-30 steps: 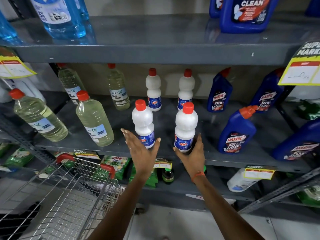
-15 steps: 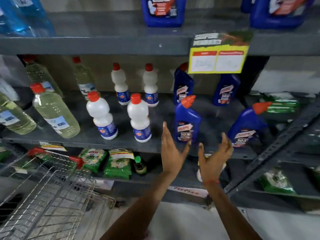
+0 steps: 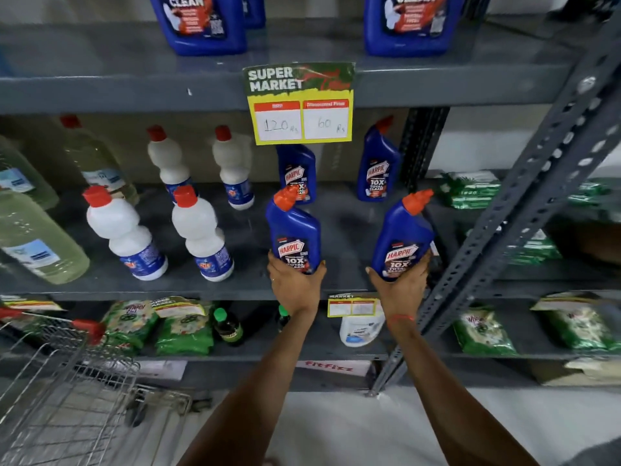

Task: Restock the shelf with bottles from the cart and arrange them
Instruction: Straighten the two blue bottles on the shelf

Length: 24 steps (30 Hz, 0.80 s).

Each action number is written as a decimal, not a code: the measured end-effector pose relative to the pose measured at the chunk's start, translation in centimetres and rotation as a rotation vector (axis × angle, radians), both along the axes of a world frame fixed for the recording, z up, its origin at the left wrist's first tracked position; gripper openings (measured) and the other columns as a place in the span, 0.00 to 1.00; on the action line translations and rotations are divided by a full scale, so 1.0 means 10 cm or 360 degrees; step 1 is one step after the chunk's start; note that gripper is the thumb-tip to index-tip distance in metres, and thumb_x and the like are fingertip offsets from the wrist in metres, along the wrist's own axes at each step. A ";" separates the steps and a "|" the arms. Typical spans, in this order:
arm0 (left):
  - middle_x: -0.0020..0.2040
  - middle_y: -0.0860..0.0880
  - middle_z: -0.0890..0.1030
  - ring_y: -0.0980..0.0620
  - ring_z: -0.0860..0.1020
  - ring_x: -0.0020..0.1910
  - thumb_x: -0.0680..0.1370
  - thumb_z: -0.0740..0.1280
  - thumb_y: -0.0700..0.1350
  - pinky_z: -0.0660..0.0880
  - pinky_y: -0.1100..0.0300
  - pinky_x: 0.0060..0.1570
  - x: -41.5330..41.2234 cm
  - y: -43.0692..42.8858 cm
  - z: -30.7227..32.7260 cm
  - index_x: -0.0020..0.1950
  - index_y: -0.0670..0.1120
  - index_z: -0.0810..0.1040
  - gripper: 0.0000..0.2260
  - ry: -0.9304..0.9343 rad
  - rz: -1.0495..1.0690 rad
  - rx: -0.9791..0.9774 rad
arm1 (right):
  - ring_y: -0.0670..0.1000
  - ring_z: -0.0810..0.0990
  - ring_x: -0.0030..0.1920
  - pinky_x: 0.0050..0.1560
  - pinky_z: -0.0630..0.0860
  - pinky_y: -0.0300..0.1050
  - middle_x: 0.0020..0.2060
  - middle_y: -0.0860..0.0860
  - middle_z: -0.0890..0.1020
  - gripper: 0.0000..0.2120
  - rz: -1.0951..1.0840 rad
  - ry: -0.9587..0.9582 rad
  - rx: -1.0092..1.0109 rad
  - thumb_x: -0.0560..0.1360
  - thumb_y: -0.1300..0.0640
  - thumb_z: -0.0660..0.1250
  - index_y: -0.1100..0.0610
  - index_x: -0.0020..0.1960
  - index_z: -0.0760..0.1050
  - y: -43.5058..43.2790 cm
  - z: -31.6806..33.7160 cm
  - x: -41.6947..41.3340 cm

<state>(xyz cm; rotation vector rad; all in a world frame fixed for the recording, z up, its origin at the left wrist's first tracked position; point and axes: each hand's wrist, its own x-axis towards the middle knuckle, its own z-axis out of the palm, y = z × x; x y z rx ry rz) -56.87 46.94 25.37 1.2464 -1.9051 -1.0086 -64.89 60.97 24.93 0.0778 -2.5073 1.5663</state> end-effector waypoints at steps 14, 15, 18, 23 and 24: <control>0.68 0.37 0.68 0.37 0.70 0.66 0.59 0.78 0.59 0.75 0.41 0.60 0.09 0.07 0.02 0.73 0.39 0.53 0.54 -0.0025 -0.0024 -0.0055 | 0.62 0.70 0.66 0.66 0.72 0.57 0.67 0.63 0.70 0.58 -0.0059 -0.0018 -0.0071 0.57 0.53 0.83 0.64 0.75 0.51 -0.01 0.03 0.03; 0.70 0.37 0.66 0.37 0.67 0.68 0.59 0.78 0.60 0.73 0.41 0.63 0.11 0.08 0.03 0.74 0.39 0.51 0.55 -0.0028 -0.0042 -0.0038 | 0.62 0.70 0.67 0.66 0.71 0.57 0.68 0.63 0.69 0.59 -0.0054 -0.0040 -0.0066 0.57 0.53 0.83 0.64 0.76 0.50 -0.01 0.03 0.04; 0.76 0.37 0.56 0.39 0.57 0.75 0.62 0.75 0.63 0.64 0.44 0.72 0.22 0.13 0.06 0.75 0.38 0.45 0.57 -0.0033 -0.0099 -0.0045 | 0.62 0.67 0.68 0.67 0.69 0.55 0.68 0.64 0.68 0.62 -0.0059 -0.0077 -0.0060 0.57 0.50 0.83 0.65 0.76 0.46 0.00 0.06 0.12; 0.78 0.37 0.48 0.42 0.49 0.77 0.75 0.65 0.58 0.57 0.44 0.75 0.57 0.23 0.43 0.75 0.37 0.42 0.44 0.0064 -0.0277 -0.0477 | 0.64 0.61 0.72 0.72 0.60 0.56 0.71 0.67 0.63 0.60 -0.0129 0.0020 -0.0002 0.60 0.46 0.80 0.68 0.76 0.46 -0.08 0.15 0.46; 0.78 0.38 0.49 0.43 0.49 0.78 0.76 0.64 0.56 0.57 0.46 0.75 0.65 0.22 0.53 0.75 0.37 0.43 0.41 0.0141 -0.0321 -0.0641 | 0.64 0.61 0.71 0.72 0.59 0.55 0.70 0.67 0.64 0.58 -0.0159 0.0078 -0.0034 0.62 0.47 0.79 0.67 0.76 0.48 -0.11 0.20 0.54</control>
